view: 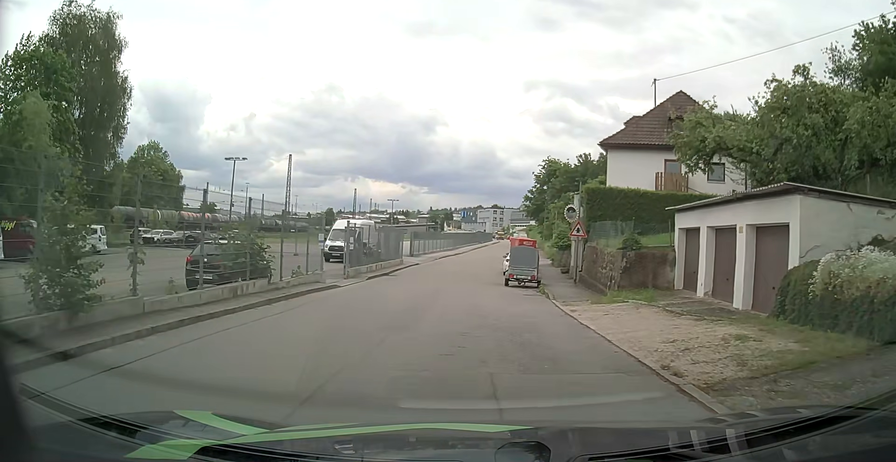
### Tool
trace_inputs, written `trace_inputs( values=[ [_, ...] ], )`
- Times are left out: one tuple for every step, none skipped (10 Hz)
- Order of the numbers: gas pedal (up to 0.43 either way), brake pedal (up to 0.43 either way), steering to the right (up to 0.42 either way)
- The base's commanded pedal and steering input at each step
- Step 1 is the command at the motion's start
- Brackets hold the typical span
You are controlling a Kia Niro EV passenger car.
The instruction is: Follow the waypoints while adhering to traffic rules and regulations
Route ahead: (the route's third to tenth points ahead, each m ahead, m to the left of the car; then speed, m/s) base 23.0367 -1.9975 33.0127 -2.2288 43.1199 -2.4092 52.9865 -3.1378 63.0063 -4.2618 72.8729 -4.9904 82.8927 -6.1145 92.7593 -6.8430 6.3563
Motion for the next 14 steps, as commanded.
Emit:
trace_inputs(
  values=[
    [0.079, 0.000, -0.022],
    [0.059, 0.000, -0.022],
    [0.047, 0.000, -0.023],
    [0.047, 0.000, -0.022],
    [0.047, 0.000, -0.022],
    [0.047, 0.000, -0.021],
    [0.047, 0.000, -0.019],
    [0.047, 0.000, -0.017],
    [0.028, 0.000, -0.017],
    [0.028, 0.000, -0.016],
    [0.028, 0.000, -0.014],
    [0.028, 0.000, -0.006],
    [0.028, 0.000, 0.000],
    [0.028, 0.000, 0.003]
  ],
)
